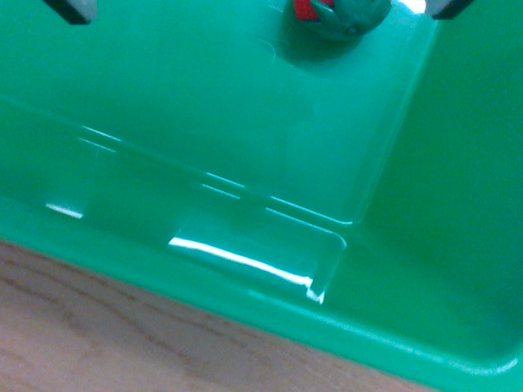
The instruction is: Pick fruit
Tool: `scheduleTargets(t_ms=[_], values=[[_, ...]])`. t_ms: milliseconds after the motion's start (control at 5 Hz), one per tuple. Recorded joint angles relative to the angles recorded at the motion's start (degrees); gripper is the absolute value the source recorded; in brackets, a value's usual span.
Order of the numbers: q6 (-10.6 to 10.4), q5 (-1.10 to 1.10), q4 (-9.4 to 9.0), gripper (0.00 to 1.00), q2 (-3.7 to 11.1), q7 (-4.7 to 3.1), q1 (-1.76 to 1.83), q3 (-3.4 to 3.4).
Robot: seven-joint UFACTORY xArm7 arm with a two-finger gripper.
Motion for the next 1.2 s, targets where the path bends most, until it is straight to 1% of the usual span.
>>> scheduleTargets(t_ms=[200, 400, 600, 800, 1000, 1200], values=[[-2.5, -0.01, -1.78, 0.00, 0.77, -0.59, 0.21, 0.34], [-2.5, -0.01, -1.78, 0.00, 0.77, -0.59, 0.21, 0.34], [-4.8, -0.02, -3.39, 0.00, 1.47, -1.13, 0.40, 0.65], [-4.8, -0.02, -3.39, 0.00, 1.47, -1.13, 0.40, 0.65], [-7.0, -0.03, -5.01, 0.00, 2.17, -1.66, 0.59, 0.95], [-7.0, -0.03, -5.01, 0.00, 2.17, -1.66, 0.59, 0.95]])
